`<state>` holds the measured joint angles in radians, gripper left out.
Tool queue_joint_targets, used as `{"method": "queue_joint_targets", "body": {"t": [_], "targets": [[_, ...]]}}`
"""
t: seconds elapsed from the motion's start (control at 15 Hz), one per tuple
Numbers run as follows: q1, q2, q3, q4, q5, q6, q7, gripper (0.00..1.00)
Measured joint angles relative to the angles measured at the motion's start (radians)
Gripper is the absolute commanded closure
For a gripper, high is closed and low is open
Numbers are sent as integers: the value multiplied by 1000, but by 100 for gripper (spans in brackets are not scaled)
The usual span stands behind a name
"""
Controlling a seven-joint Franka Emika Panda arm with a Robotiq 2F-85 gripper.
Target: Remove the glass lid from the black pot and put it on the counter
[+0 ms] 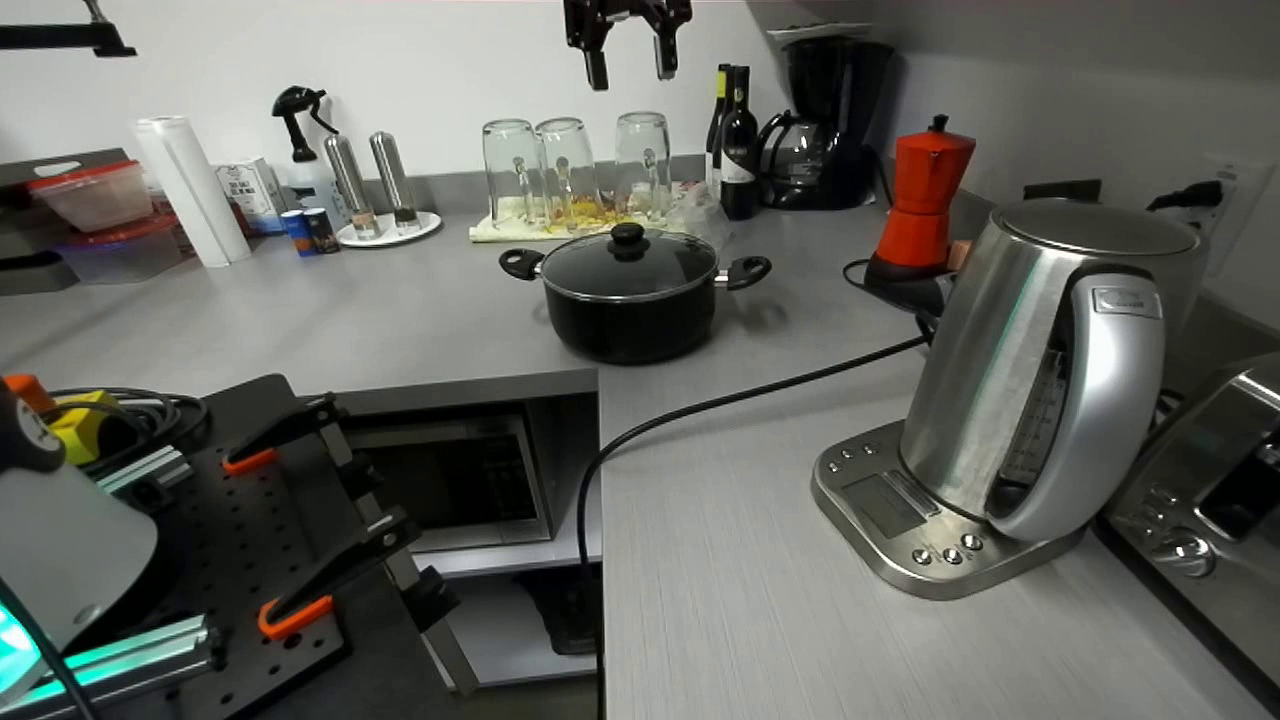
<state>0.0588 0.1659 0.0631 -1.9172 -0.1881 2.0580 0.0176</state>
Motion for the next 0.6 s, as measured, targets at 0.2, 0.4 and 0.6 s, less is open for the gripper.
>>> {"method": "queue_joint_targets", "body": {"t": [0.2,0.4,0.6], "targets": [[12,52,2,9,0,64,-3,0],[21,103,4,17,0,118,-13,0],[28,151,6,25,0,158,-25,0]]}}
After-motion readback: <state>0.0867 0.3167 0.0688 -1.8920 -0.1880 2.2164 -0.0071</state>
